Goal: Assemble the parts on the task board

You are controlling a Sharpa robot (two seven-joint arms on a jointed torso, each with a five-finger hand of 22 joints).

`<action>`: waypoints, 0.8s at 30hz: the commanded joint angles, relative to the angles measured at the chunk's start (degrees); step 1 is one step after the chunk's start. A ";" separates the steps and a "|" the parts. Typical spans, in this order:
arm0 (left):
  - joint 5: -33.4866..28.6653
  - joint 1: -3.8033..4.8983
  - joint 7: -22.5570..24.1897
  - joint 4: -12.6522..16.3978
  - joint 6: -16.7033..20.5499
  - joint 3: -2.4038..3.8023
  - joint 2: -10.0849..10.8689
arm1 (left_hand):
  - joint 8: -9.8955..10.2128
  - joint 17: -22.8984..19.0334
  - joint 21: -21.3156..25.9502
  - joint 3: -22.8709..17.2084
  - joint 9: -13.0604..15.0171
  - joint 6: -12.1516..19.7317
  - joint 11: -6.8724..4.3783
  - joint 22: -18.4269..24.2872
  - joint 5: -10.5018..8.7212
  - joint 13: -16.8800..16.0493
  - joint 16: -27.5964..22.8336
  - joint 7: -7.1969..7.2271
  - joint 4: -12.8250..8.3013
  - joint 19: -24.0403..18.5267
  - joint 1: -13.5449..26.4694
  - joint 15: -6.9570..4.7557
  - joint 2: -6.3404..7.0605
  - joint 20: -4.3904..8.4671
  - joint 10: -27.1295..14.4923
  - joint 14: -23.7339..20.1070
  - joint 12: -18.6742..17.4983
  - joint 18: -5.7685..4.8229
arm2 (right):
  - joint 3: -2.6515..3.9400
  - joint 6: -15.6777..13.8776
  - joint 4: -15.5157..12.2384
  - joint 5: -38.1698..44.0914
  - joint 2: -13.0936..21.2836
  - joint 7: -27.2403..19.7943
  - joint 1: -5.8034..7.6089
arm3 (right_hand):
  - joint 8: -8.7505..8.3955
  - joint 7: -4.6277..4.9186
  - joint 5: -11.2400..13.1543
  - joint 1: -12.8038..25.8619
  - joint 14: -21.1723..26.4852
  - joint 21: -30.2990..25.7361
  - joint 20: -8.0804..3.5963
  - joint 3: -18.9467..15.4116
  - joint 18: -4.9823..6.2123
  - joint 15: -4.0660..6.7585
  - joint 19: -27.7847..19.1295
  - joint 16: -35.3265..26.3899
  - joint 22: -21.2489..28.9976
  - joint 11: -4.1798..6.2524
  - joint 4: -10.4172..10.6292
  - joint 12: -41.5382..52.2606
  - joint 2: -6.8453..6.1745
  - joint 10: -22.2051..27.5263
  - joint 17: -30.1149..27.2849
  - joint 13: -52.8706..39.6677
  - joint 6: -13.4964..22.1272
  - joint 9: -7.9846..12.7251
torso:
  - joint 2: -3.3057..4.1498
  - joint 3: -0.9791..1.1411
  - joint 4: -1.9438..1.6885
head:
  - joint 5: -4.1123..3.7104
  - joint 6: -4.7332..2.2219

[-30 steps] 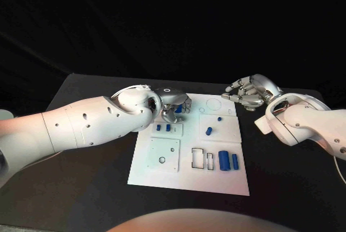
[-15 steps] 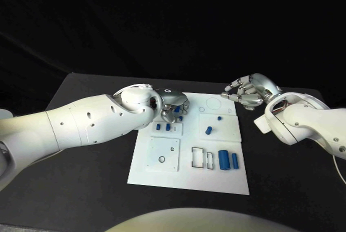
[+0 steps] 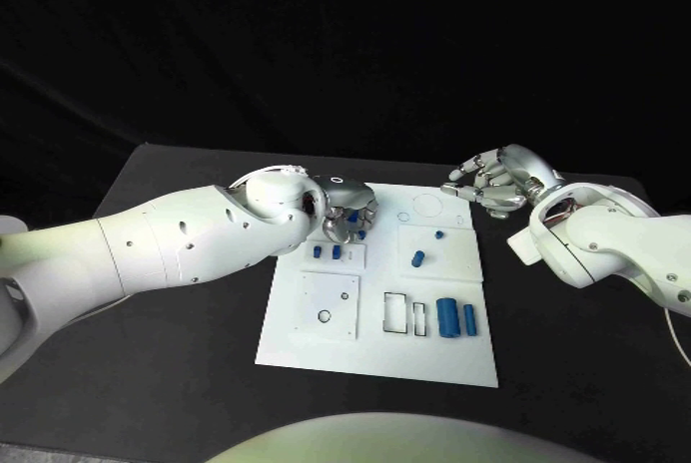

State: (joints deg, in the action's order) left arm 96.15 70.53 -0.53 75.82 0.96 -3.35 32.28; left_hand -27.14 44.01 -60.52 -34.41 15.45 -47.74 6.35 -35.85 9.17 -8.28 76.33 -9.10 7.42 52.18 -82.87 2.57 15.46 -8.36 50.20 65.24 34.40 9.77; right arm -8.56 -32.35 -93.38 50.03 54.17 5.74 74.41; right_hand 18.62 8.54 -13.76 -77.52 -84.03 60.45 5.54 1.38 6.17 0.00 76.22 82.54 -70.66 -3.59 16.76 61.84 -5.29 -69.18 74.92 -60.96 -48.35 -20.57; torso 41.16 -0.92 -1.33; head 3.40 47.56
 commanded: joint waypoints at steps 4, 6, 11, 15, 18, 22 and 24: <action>0.07 -0.13 0.18 -0.43 -1.47 0.00 -0.66 | 0.48 -0.10 -0.51 -0.43 -0.11 -0.60 -0.10 -0.22 -0.32 0.13 0.49 0.18 -0.06 -0.43 -0.37 -0.08 -0.30 0.03 0.59 0.37 -0.44 0.81 | 0.01 0.25 -0.02 0.13 -0.09 -0.19 -0.03 | 0.24 -0.03 -0.39 0.50 -2.44 -0.35 0.02 0.29 0.33 0.52 -0.51 -0.17 0.05 -0.09 -0.04 -0.12 0.21 0.40 0.93 0.04 0.50 0.04 | 0.00 -0.02 0.02 | 0.25 0.16; 0.03 -0.23 0.21 -0.54 -1.66 -0.01 -0.79 | 0.56 0.11 -0.63 -0.54 -0.14 -0.71 -0.13 -0.32 -0.30 0.18 0.68 0.22 -0.11 -0.48 -0.35 -0.11 -0.37 0.07 0.61 0.50 -0.56 0.82 | 0.01 0.29 -0.01 0.13 -0.10 -0.16 -0.03 | 0.24 -0.03 -0.39 0.50 -2.44 -0.35 0.02 0.29 0.33 0.52 -0.51 -0.17 0.05 -0.09 -0.04 -0.12 0.21 0.40 0.93 0.04 0.50 0.04 | 0.01 -0.02 0.01 | 0.23 0.19; -0.01 -0.34 0.17 -0.73 -2.12 -0.03 -0.93 | 0.76 0.61 -1.10 -0.84 -0.20 -1.16 -0.35 -0.66 -0.31 0.17 1.25 0.30 -0.42 -0.58 -0.40 -0.30 -0.65 0.17 1.38 0.92 -0.47 0.81 | 0.01 0.33 0.00 0.13 -0.11 -0.13 -0.03 | 0.24 -0.03 -0.39 0.50 -2.44 -0.35 0.02 0.29 0.33 0.52 -0.51 -0.17 0.05 -0.09 -0.04 -0.12 0.21 0.40 0.93 0.04 0.50 0.04 | 0.04 -0.03 0.00 | 0.14 0.14; -0.05 -0.37 0.10 -0.89 -2.60 -0.04 -0.95 | 1.07 2.59 -1.83 -1.17 -0.26 -1.79 -0.76 -1.16 -0.33 0.08 2.43 0.51 -0.89 -0.58 -0.44 -0.64 -1.09 0.43 2.45 2.32 -0.32 0.85 | 0.01 0.35 0.05 0.13 -0.13 -0.13 -0.03 | 0.29 -0.04 -0.45 0.51 -2.44 -0.39 0.01 0.37 0.33 0.53 -0.50 -0.19 0.06 -0.08 -0.05 -0.12 0.30 0.32 0.93 0.07 0.50 0.04 | 0.01 -0.02 -0.03 | 0.16 0.25; -0.10 -0.38 0.07 -1.02 -2.96 -0.05 -1.00 | 1.10 2.84 -2.09 -1.28 -0.25 -2.12 -0.84 -1.33 -0.33 0.10 2.72 0.55 -1.02 -0.54 -0.41 -0.72 -1.26 0.51 2.62 2.60 -0.41 0.84 | 0.01 0.38 0.08 0.13 -0.19 -0.15 -0.03 | 0.29 -0.04 -0.45 0.51 -2.44 -0.39 0.01 0.37 0.33 0.53 -0.50 -0.19 0.06 -0.08 -0.05 -0.12 0.30 0.32 0.93 0.07 0.50 0.04 | 0.02 -0.02 -0.03 | 0.11 0.34; -0.17 -0.41 0.08 -1.18 -3.33 -0.08 -1.12 | 1.18 3.57 -2.35 -1.39 -0.24 -2.41 -0.90 -1.50 -0.33 0.13 3.11 0.58 -1.17 -0.51 -0.40 -0.78 -1.41 0.58 2.83 3.14 -0.53 0.83 | 0.01 0.41 0.13 0.13 -0.25 -0.17 -0.03 | 0.29 -0.04 -0.45 0.51 -2.44 -0.39 0.01 0.37 0.33 0.53 -0.50 -0.19 0.06 -0.08 -0.05 -0.12 0.30 0.32 0.93 0.07 0.50 0.04 | 0.01 -0.03 -0.02 | 0.14 0.40; -0.22 -0.44 0.10 -1.22 -3.39 -0.10 -1.16 | 1.25 3.99 -2.58 -1.47 -0.24 -2.62 -0.94 -1.65 -0.33 0.14 3.40 0.58 -1.27 -0.46 -0.36 -0.84 -1.58 0.62 3.07 3.52 -0.60 0.83 | 0.01 0.41 0.15 0.13 -0.27 -0.18 -0.03 | 0.29 -0.04 -0.45 0.51 -2.44 -0.39 0.01 0.37 0.33 0.53 -0.50 -0.19 0.06 -0.08 -0.05 -0.12 0.30 0.32 0.93 0.07 0.50 0.04 | 0.00 -0.04 -0.01 | 0.15 0.38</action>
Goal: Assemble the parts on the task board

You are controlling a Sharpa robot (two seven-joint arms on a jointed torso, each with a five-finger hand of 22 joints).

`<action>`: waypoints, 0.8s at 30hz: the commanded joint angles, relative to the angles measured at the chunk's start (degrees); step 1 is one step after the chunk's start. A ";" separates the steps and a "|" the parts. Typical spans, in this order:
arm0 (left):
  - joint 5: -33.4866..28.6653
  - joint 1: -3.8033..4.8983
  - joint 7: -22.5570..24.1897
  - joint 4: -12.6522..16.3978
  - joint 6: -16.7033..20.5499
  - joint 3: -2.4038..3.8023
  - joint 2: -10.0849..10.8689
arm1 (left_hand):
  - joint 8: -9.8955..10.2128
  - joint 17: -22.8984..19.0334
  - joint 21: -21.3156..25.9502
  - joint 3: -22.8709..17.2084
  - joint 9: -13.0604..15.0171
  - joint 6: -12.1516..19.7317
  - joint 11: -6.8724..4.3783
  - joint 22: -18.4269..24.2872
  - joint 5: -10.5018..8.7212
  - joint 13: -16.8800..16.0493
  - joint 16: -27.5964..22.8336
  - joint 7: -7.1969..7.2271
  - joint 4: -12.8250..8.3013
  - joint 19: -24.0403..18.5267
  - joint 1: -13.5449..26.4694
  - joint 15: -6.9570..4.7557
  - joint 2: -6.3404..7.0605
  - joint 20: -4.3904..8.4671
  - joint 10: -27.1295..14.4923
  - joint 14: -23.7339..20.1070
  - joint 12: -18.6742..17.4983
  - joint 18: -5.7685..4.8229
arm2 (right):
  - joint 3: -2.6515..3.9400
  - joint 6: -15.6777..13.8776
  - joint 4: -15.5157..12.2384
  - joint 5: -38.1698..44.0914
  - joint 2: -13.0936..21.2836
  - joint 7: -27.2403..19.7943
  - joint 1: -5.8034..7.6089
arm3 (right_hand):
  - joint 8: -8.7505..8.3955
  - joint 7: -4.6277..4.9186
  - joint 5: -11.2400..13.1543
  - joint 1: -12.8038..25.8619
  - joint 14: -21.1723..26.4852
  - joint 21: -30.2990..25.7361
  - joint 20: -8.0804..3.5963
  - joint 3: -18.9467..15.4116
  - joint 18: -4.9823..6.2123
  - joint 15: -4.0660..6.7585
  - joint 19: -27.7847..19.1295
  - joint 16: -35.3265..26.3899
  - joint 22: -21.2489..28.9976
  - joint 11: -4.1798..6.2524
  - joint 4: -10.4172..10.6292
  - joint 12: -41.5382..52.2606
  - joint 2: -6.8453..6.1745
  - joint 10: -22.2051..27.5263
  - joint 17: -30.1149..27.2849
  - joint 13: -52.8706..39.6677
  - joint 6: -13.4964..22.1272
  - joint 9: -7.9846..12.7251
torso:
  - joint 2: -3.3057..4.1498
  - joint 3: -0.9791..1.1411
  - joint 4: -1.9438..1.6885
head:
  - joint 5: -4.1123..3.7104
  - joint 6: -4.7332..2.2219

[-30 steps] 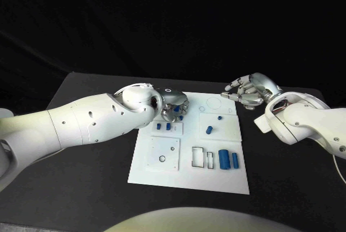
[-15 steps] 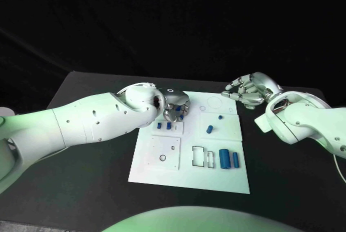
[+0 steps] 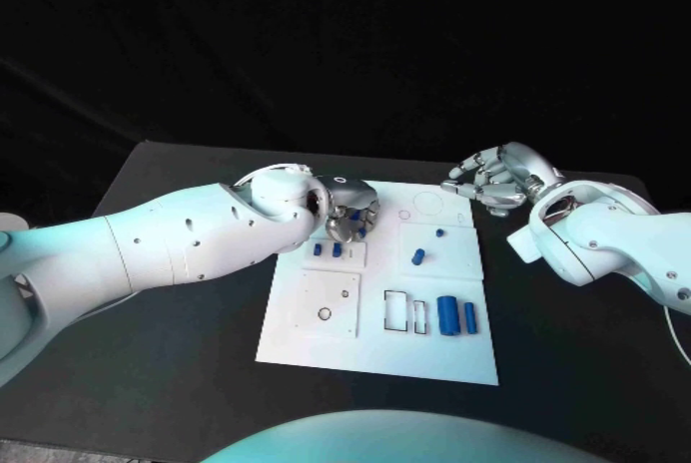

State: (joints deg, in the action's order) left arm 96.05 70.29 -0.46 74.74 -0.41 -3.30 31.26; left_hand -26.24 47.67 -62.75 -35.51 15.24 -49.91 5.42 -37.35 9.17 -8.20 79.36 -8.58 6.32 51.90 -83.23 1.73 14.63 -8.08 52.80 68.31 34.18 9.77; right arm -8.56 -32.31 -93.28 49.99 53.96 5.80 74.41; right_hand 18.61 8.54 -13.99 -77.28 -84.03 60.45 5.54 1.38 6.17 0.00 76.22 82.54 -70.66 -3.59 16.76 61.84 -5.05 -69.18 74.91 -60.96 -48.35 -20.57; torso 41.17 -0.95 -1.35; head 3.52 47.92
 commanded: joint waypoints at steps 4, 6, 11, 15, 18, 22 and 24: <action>-0.18 -0.24 0.20 -0.23 -1.84 -0.17 -0.19 | 0.31 1.65 -1.20 -0.81 0.18 -1.78 -0.35 -0.68 -0.35 0.03 1.25 0.16 -0.75 -0.03 -0.18 -0.30 -1.73 0.52 1.82 1.66 -0.50 0.83 | 0.01 0.36 0.07 0.18 -0.11 -0.29 -0.03 | 0.34 -0.06 -0.28 0.30 -2.45 -0.43 0.00 0.44 0.33 0.54 -0.49 -0.20 0.07 -0.06 -0.04 -0.03 0.13 0.18 0.95 0.01 0.48 0.03 | -0.02 -0.02 -0.02 | 0.07 0.02; -0.21 -0.25 0.37 -0.25 -1.50 -0.18 -0.20 | 0.38 2.51 -1.62 -1.00 0.29 -2.30 -0.52 -0.96 -0.38 0.02 1.68 0.22 -1.11 0.04 -0.25 -0.45 -2.06 0.65 2.40 2.38 -0.65 0.84 | 0.01 0.35 0.07 0.18 -0.13 -0.31 -0.03 | 0.34 -0.06 -0.28 0.30 -2.45 -0.43 0.00 0.44 0.33 0.54 -0.49 -0.20 0.07 -0.06 -0.04 -0.03 0.13 0.18 0.95 0.01 0.48 0.03 | -0.04 -0.02 -0.02 | 0.09 0.00; -0.35 -0.27 0.78 -0.18 -0.11 -0.18 -0.09 | 0.45 3.87 -2.83 -1.32 0.58 -3.39 -0.83 -2.43 -0.43 -0.02 2.32 0.36 -1.62 0.97 -0.17 -0.75 -2.50 0.89 3.54 3.60 -1.00 0.64 | 0.01 0.34 0.10 0.18 -0.18 -0.35 -0.03 | 0.34 -0.06 -0.28 0.30 -2.45 -0.43 0.00 0.44 0.33 0.54 -0.49 -0.20 0.07 -0.06 -0.04 -0.03 0.13 0.18 0.95 0.01 0.48 0.03 | -0.03 -0.02 -0.03 | 0.09 -0.21; -0.41 -0.43 0.54 0.19 1.14 -0.12 0.26 | 0.71 4.10 -3.24 -1.43 0.61 -3.46 -0.81 -2.96 -0.43 0.07 2.47 0.36 -1.72 1.33 0.03 -0.78 -2.46 0.95 3.66 3.92 -1.43 0.55 | 0.01 0.37 0.14 0.18 -0.22 -0.37 -0.04 | 0.34 -0.06 -0.28 0.30 -2.45 -0.43 0.00 0.44 0.33 0.54 -0.49 -0.20 0.07 -0.06 -0.04 -0.03 0.13 0.18 0.95 0.01 0.48 0.03 | -0.05 -0.03 0.03 | 0.13 -0.49; -0.55 -0.60 0.39 0.76 2.25 0.14 0.74 | 0.88 4.32 -3.52 -1.45 0.62 -3.46 -0.76 -3.37 -0.45 0.13 2.56 0.33 -1.74 1.63 0.23 -0.77 -2.37 0.96 3.70 4.15 -1.70 0.46 | 0.01 0.38 0.18 0.18 -0.23 -0.36 -0.06 | 0.39 -0.06 -0.34 0.37 -2.45 -0.52 -0.01 0.48 0.34 0.55 -0.50 -0.22 0.12 -0.05 -0.02 -0.09 0.20 0.16 0.94 0.10 0.46 0.03 | -0.05 -0.05 0.00 | 0.00 -0.54; -1.19 -0.70 0.23 1.88 3.14 0.49 1.65 | 0.98 4.48 -3.77 -1.49 0.66 -3.59 -0.77 -3.72 -0.44 0.16 2.65 0.34 -1.81 1.91 0.32 -0.78 -2.30 0.96 3.87 4.36 -1.89 0.40 | 0.01 0.39 0.19 0.18 -0.20 -0.36 -0.08 | 0.39 -0.06 -0.34 0.37 -2.45 -0.52 -0.01 0.48 0.34 0.55 -0.50 -0.22 0.12 -0.05 -0.02 -0.09 0.20 0.16 0.94 0.10 0.46 0.03 | -0.07 -0.01 0.00 | 0.02 -0.64; -1.83 -0.72 0.08 2.72 3.37 1.05 2.33 | 1.02 4.44 -3.80 -1.50 0.67 -3.62 -0.76 -3.74 -0.43 0.17 2.65 0.34 -1.83 1.93 0.37 -0.78 -2.27 0.96 3.91 4.38 -1.96 0.40 | 0.01 0.38 0.19 0.18 -0.18 -0.36 -0.08 | 0.39 -0.06 -0.34 0.37 -2.45 -0.52 -0.01 0.48 0.34 0.55 -0.50 -0.22 0.12 -0.05 -0.02 -0.09 0.20 0.16 0.94 0.10 0.46 0.03 | -0.08 0.03 -0.03 | -0.02 -0.67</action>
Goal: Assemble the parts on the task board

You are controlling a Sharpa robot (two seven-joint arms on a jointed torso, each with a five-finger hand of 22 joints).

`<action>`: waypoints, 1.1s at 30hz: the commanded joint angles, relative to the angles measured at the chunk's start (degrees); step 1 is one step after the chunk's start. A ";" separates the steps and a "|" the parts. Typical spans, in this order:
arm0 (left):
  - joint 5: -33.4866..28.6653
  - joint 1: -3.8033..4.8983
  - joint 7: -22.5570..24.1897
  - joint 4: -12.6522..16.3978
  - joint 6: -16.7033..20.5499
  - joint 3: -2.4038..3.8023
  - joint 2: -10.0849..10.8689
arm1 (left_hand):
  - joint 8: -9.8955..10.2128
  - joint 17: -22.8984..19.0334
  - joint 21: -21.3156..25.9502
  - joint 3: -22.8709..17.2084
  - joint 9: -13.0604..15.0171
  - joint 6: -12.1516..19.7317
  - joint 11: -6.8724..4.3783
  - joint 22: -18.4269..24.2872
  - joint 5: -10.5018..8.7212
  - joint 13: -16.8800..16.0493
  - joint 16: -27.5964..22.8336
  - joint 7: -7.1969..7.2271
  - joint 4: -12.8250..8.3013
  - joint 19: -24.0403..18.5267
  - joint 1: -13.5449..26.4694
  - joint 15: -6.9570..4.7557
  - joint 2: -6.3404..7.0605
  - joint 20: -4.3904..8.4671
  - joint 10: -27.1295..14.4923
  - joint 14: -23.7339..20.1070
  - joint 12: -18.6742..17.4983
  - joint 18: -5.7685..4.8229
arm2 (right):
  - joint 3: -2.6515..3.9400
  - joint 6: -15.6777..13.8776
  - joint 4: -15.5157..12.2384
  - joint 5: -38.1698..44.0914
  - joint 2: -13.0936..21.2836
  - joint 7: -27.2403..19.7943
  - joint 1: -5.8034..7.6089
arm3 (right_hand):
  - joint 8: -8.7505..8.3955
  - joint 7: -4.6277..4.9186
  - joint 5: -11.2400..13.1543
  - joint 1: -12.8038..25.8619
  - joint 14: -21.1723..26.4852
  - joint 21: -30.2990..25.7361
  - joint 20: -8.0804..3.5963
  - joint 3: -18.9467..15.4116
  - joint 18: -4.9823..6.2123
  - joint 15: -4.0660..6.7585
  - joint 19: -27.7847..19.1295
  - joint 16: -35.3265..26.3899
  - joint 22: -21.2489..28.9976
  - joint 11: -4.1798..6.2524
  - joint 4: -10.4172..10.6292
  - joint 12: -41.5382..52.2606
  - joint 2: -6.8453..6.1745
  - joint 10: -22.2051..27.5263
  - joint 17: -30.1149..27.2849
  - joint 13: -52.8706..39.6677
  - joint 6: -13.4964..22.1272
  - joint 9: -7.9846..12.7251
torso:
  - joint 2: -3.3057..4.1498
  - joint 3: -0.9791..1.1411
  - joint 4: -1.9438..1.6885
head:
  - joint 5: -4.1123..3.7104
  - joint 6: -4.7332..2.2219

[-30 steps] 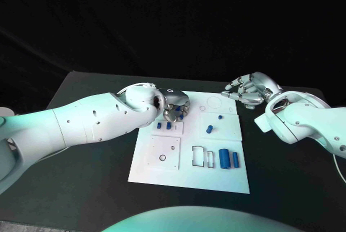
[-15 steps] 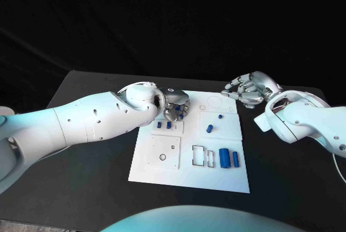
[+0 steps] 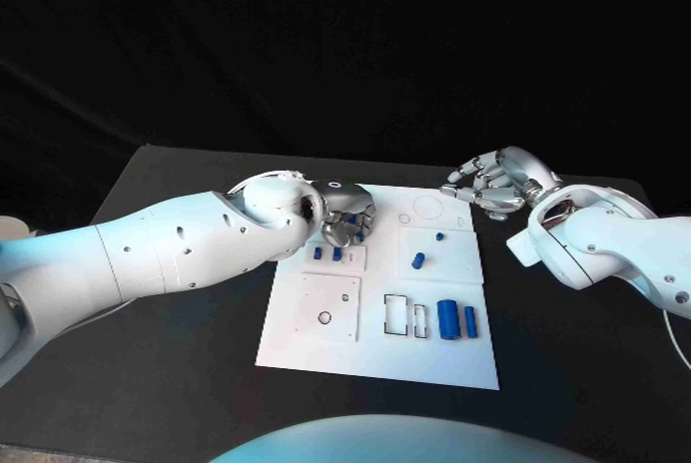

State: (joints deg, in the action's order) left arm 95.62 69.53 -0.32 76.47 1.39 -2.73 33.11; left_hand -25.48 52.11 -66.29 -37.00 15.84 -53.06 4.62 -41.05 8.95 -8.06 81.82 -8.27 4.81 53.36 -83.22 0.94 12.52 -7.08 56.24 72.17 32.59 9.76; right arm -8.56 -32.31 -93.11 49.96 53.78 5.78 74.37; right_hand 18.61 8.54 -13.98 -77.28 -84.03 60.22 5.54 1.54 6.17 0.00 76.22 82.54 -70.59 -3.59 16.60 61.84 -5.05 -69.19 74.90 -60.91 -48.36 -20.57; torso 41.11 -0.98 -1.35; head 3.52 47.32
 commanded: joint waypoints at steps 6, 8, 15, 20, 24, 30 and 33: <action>-2.75 0.04 -0.45 3.37 2.24 1.86 2.71 | 0.43 0.23 -0.51 -0.03 0.08 -0.51 0.07 -0.43 -0.24 0.09 0.29 0.01 -0.36 0.78 0.54 0.04 -0.03 -0.04 0.54 0.77 -0.65 0.33 | 0.01 0.38 0.03 0.21 0.06 -0.33 -0.07 | 0.39 -0.07 -0.35 0.37 -2.45 -0.28 -0.01 0.32 0.34 0.55 -0.51 -0.23 0.05 -0.05 0.14 -0.09 0.20 0.16 0.94 0.05 0.46 0.03 | -0.08 0.03 -0.10 | -0.06 -0.16; -3.09 0.05 -0.62 4.12 2.42 2.30 3.59 | 0.46 0.23 -0.59 -0.03 0.10 -0.56 0.06 -0.56 -0.24 0.09 0.30 0.02 -0.38 0.87 0.57 0.04 0.00 -0.05 0.61 0.81 -0.71 0.30 | 0.01 0.38 0.04 0.21 0.08 -0.33 -0.07 | 0.39 -0.07 -0.35 0.37 -2.45 -0.28 -0.01 0.32 0.34 0.55 -0.51 -0.23 0.05 -0.05 0.14 -0.09 0.20 0.16 0.94 0.05 0.46 0.03 | -0.08 0.05 -0.08 | -0.04 -0.22; -4.37 0.08 -1.11 5.83 2.22 3.00 6.41 | 0.55 0.36 -0.79 -0.05 0.17 -0.80 0.03 -0.85 -0.27 0.11 0.38 0.05 -0.44 1.12 0.71 0.02 0.10 -0.06 0.91 1.02 -0.90 0.25 | 0.01 0.39 0.06 0.21 0.18 -0.33 -0.13 | 0.39 -0.07 -0.35 0.37 -2.45 -0.28 -0.01 0.32 0.34 0.55 -0.51 -0.23 0.05 -0.05 0.14 -0.09 0.20 0.16 0.94 0.05 0.46 0.03 | -0.02 0.02 -0.10 | -0.10 -0.29; -5.45 0.07 -1.46 6.11 1.05 3.07 8.20 | 0.63 0.06 -0.74 -0.02 0.20 -0.91 0.01 -0.70 -0.30 0.12 0.33 0.08 -0.46 1.00 0.84 0.01 0.24 -0.06 1.06 0.95 -1.06 0.28 | 0.01 0.41 0.09 0.21 0.28 -0.28 -0.18 | 0.39 -0.07 -0.35 0.37 -2.45 -0.28 -0.01 0.32 0.34 0.55 -0.51 -0.23 0.05 -0.05 0.14 -0.09 0.20 0.16 0.94 0.05 0.46 0.03 | 0.00 0.00 -0.08 | -0.09 -0.21; -6.33 0.05 -1.50 5.95 0.29 3.06 9.38 | 0.67 -0.04 -0.70 0.00 0.21 -0.93 0.01 -0.61 -0.33 0.13 0.31 0.09 -0.46 0.92 0.89 0.01 0.30 -0.06 1.09 0.93 -1.12 0.30 | 0.01 0.41 0.10 0.21 0.31 -0.28 -0.23 | 0.46 -0.08 -0.44 0.44 -2.45 -0.41 -0.02 0.40 0.36 0.57 -0.51 -0.28 0.11 -0.03 0.11 -0.15 0.24 0.09 0.90 0.19 0.48 0.04 | -0.03 -0.01 -0.13 | -0.13 -0.19; -7.05 0.02 -1.46 5.80 -0.74 3.01 10.21 | 0.70 -0.30 -0.63 0.01 0.22 -0.96 0.01 -0.46 -0.35 0.14 0.25 0.10 -0.46 0.80 0.95 0.01 0.34 -0.06 1.14 0.82 -1.18 0.33 | 0.01 0.41 0.12 0.21 0.27 -0.29 -0.30 | 0.46 -0.08 -0.44 0.44 -2.45 -0.41 -0.02 0.40 0.36 0.57 -0.51 -0.28 0.11 -0.03 0.11 -0.15 0.24 0.09 0.90 0.19 0.48 0.04 | 0.00 0.00 -0.04 | 0.02 -0.18; -7.22 0.00 -1.32 5.81 -0.99 2.98 10.22 | 0.73 -0.37 -0.61 0.01 0.23 -0.98 0.01 -0.42 -0.37 0.15 0.23 0.10 -0.47 0.76 0.97 0.01 0.37 -0.06 1.14 0.80 -1.24 0.34 | 0.01 0.41 0.13 0.21 0.26 -0.30 -0.34 | 0.46 -0.08 -0.44 0.44 -2.45 -0.41 -0.02 0.40 0.36 0.57 -0.51 -0.28 0.11 -0.03 0.11 -0.15 0.24 0.09 0.90 0.19 0.48 0.04 | 0.00 -0.02 0.03 | 0.11 -0.17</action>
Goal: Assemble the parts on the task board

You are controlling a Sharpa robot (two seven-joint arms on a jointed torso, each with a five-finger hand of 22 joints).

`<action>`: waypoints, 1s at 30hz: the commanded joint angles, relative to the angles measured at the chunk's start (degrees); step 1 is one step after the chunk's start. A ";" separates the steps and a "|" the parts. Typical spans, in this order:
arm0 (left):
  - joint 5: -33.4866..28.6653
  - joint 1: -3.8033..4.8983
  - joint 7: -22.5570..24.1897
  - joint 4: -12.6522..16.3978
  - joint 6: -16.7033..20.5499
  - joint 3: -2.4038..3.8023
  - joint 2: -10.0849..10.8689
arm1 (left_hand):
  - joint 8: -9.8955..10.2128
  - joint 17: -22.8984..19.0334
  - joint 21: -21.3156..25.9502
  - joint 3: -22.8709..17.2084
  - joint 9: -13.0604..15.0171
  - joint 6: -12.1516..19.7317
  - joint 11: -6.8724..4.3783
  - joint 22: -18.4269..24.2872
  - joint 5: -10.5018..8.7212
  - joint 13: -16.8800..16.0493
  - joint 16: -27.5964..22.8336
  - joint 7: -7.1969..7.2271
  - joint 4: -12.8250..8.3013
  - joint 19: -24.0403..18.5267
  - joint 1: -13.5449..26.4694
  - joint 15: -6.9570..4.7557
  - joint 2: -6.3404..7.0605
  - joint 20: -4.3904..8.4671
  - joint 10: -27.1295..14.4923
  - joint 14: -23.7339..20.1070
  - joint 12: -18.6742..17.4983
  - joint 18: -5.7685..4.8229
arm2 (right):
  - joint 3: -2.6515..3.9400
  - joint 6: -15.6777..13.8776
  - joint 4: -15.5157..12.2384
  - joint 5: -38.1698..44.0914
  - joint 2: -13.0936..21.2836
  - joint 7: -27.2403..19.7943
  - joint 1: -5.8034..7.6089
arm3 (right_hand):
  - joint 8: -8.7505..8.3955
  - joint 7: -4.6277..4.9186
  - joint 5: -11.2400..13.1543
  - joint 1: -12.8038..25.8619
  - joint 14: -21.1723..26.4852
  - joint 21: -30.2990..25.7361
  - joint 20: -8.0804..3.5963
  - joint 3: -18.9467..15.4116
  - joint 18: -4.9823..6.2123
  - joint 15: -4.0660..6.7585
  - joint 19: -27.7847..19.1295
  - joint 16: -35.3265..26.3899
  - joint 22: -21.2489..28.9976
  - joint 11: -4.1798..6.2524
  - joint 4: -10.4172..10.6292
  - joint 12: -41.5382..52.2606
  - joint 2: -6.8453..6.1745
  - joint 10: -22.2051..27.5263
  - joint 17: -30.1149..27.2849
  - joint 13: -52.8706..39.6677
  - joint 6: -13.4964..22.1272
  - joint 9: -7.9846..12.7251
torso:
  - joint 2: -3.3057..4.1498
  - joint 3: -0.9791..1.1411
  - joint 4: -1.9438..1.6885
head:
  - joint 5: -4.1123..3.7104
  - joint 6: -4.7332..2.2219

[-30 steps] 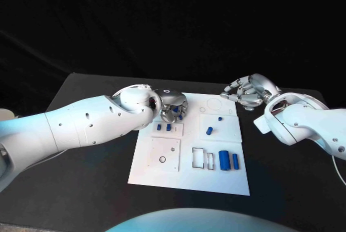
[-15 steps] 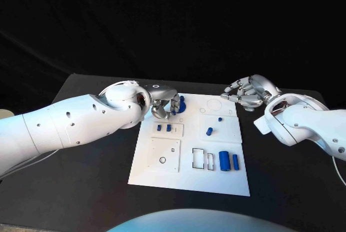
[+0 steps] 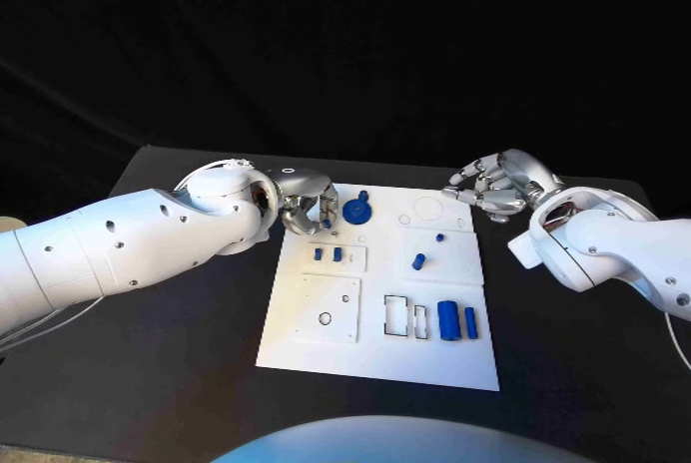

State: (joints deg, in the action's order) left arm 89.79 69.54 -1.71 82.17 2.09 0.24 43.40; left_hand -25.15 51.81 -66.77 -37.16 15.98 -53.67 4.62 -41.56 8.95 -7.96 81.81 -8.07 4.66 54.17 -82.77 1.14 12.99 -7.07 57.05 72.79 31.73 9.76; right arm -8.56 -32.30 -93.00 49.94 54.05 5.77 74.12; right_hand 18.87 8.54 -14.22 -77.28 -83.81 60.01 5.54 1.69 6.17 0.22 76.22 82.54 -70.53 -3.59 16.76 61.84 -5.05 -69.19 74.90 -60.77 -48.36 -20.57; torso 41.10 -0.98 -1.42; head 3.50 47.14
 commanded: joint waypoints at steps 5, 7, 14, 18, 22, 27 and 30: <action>-1.66 -0.09 0.35 0.09 -1.68 -0.03 -0.20 | 0.43 -0.07 -0.13 0.17 0.10 -0.39 0.02 0.08 -0.39 0.06 0.23 -0.10 -0.31 -0.06 0.55 -0.18 -0.07 -0.07 0.33 0.18 -0.44 0.34 | 0.01 0.40 0.02 0.23 -0.02 -0.29 -0.12 | 0.21 -0.08 -0.21 0.44 -2.67 -0.20 -0.02 0.25 0.36 0.36 -0.51 -0.28 0.05 -0.03 -0.04 -0.15 0.24 0.09 0.90 0.05 0.48 0.04 | 0.05 0.03 0.15 | 0.20 0.03; -1.72 -0.13 0.42 0.03 -1.66 -0.04 -0.28 | 0.43 -0.07 -0.13 0.17 0.10 -0.39 0.02 0.08 -0.39 0.06 0.23 -0.10 -0.31 -0.06 0.55 -0.18 -0.07 -0.07 0.33 0.18 -0.44 0.34 | 0.01 0.40 0.02 0.23 -0.03 -0.28 -0.13 | 0.21 -0.08 -0.21 0.44 -2.67 -0.20 -0.02 0.25 0.36 0.36 -0.51 -0.28 0.05 -0.03 -0.04 -0.15 0.24 0.09 0.90 0.05 0.48 0.04 | 0.05 0.06 0.14 | 0.20 0.05; -1.83 -0.25 0.55 -0.23 -1.62 -0.12 -0.49 | 0.45 -0.10 -0.15 0.17 0.11 -0.42 0.03 0.02 -0.42 0.07 0.22 -0.11 -0.29 -0.03 0.58 -0.18 -0.08 -0.07 0.37 0.18 -0.49 0.33 | 0.01 0.39 0.00 0.23 -0.02 -0.24 -0.14 | 0.21 -0.08 -0.21 0.44 -2.67 -0.20 -0.02 0.25 0.36 0.36 -0.51 -0.28 0.05 -0.03 -0.04 -0.15 0.24 0.09 0.90 0.05 0.48 0.04 | 0.07 0.09 0.13 | 0.19 0.06; -1.84 -0.37 0.63 -0.60 -1.67 -0.25 -0.81 | 0.49 -0.05 -0.18 0.15 0.13 -0.48 0.03 -0.05 -0.47 0.08 0.23 -0.11 -0.29 0.01 0.62 -0.18 -0.09 -0.08 0.44 0.22 -0.59 0.31 | 0.01 0.39 0.00 0.23 -0.04 -0.24 -0.14 | 0.21 -0.08 -0.21 0.44 -2.67 -0.20 -0.02 0.25 0.36 0.36 -0.51 -0.28 0.05 -0.03 -0.04 -0.15 0.24 0.09 0.90 0.05 0.48 0.04 | 0.05 0.09 0.10 | 0.14 0.10; -1.83 -0.54 0.76 -1.07 -1.65 -0.38 -1.25 | 0.51 -0.10 -0.18 0.14 0.13 -0.49 0.03 -0.05 -0.48 0.09 0.21 -0.10 -0.30 0.01 0.61 -0.18 -0.10 -0.08 0.46 0.20 -0.62 0.32 | 0.01 0.40 -0.01 0.23 -0.06 -0.25 -0.14 | 0.21 -0.08 -0.21 0.44 -2.67 -0.20 -0.02 0.25 0.36 0.36 -0.51 -0.28 0.05 -0.03 -0.04 -0.15 0.24 0.09 0.90 0.05 0.48 0.04 | 0.06 0.05 0.13 | 0.14 0.15; -1.75 -0.77 1.00 -1.40 -1.42 -0.45 -1.66 | 0.51 -0.10 -0.18 0.14 0.13 -0.49 0.03 -0.05 -0.48 0.09 0.21 -0.10 -0.30 0.01 0.61 -0.18 -0.10 -0.08 0.46 0.20 -0.62 0.32 | 0.01 0.38 -0.03 0.23 -0.03 -0.23 -0.14 | 0.21 -0.08 -0.21 0.44 -2.67 -0.20 -0.02 0.25 0.36 0.36 -0.51 -0.28 0.05 -0.03 -0.04 -0.15 0.24 0.09 0.90 0.05 0.48 0.04 | 0.09 0.04 0.14 | 0.09 0.18; -1.71 -0.84 1.06 -1.60 -1.36 -0.50 -1.91 | 0.51 -0.10 -0.18 0.14 0.13 -0.49 0.03 -0.05 -0.48 0.09 0.21 -0.10 -0.30 0.01 0.61 -0.18 -0.10 -0.08 0.46 0.20 -0.62 0.32 | 0.01 0.37 -0.05 0.24 -0.03 -0.22 -0.14 | 0.21 -0.08 -0.21 0.44 -2.67 -0.20 -0.02 0.25 0.36 0.36 -0.51 -0.28 0.05 -0.03 -0.04 -0.15 0.24 0.09 0.90 0.05 0.48 0.04 | 0.06 0.05 0.10 | 0.06 0.19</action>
State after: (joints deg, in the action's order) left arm 88.26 68.79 -1.38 80.59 1.14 -0.21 41.69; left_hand -24.81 51.79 -66.74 -37.16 16.03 -53.88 4.62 -41.57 8.65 -7.93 81.81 -8.29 4.66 54.17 -82.77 1.14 12.99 -7.07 57.05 72.79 31.40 9.76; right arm -8.56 -32.30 -93.01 49.93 54.04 5.79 74.01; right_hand 18.85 8.54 -14.20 -77.28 -83.82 60.01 5.54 1.69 6.17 0.22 76.22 82.54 -70.54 -3.59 16.75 61.84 -5.05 -69.19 74.94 -60.77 -48.35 -20.57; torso 41.16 -0.93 -1.29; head 3.59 47.31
